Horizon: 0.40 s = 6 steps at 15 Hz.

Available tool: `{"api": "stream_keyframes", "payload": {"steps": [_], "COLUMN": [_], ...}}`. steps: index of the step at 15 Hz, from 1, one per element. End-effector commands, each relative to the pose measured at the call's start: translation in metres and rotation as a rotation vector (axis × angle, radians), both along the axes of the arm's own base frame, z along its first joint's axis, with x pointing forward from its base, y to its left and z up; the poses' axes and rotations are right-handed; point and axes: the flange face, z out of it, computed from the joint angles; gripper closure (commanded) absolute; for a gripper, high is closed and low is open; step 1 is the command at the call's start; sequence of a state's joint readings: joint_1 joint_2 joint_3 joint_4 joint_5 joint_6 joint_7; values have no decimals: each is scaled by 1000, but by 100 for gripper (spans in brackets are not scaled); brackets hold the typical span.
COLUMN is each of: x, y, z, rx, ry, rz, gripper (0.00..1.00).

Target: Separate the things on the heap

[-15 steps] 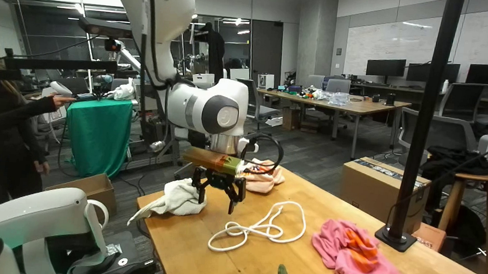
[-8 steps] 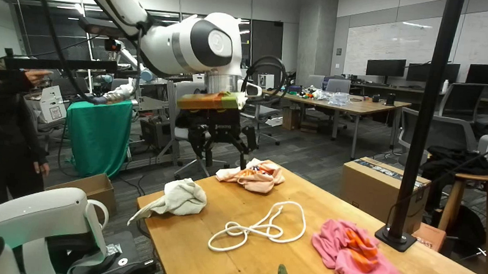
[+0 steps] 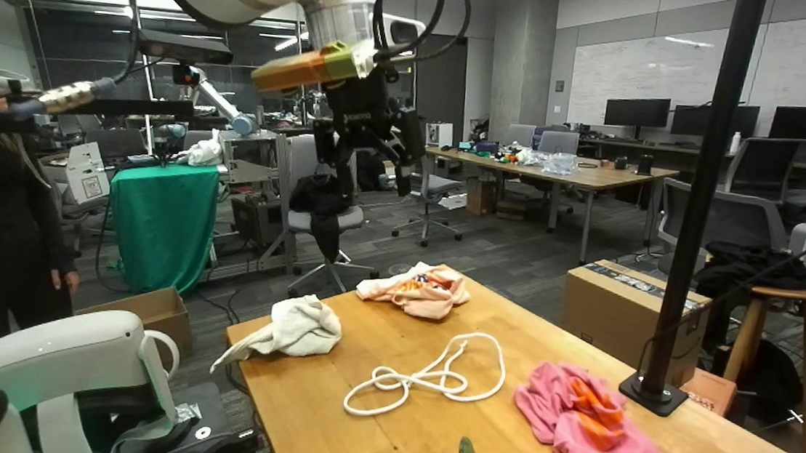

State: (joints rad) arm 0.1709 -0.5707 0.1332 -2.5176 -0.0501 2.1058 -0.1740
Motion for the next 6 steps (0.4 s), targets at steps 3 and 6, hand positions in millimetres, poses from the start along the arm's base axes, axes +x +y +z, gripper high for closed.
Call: {"api": "stream_keyframes", "payload": {"steps": [3,6], "x": [-20,-32], "y": [-22,-32], "z": [27,37], "rx": [28,41], "ry": [-56,-77], "rz": [-33,-44], "gripper": [0,0]}}
